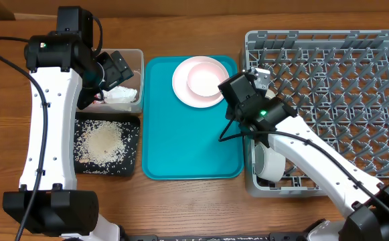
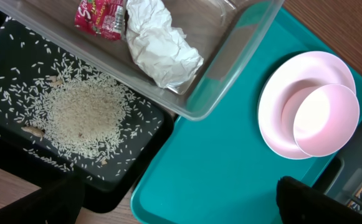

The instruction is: Sort waste into correct bins and load items into the dishwasher

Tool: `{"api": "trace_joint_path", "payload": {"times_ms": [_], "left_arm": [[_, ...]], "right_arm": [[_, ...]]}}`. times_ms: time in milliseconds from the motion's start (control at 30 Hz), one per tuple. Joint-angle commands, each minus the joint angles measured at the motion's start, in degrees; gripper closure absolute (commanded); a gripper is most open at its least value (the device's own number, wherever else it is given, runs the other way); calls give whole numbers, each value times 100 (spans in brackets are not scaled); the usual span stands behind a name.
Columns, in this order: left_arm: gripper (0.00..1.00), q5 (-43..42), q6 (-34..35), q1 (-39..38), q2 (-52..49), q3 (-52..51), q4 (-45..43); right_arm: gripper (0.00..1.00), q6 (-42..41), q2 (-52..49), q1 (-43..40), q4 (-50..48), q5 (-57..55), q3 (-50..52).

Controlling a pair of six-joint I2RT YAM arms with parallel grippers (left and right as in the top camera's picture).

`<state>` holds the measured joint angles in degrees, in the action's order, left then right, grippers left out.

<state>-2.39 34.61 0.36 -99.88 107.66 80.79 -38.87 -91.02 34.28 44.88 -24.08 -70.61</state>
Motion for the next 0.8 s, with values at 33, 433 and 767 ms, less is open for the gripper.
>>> {"api": "trace_joint_path", "payload": {"times_ms": [33, 433, 767], "left_arm": [[0, -2, 11, -37, 42, 83, -2], [0, -2, 11, -37, 39, 83, -2], [0, -2, 11, -37, 42, 83, -2]], "right_arm": [[60, -39, 52, 26, -308, -186, 273], [89, -37, 63, 26, -450, -673, 369], [96, 142, 1117, 26, -87, -662, 299]]}}
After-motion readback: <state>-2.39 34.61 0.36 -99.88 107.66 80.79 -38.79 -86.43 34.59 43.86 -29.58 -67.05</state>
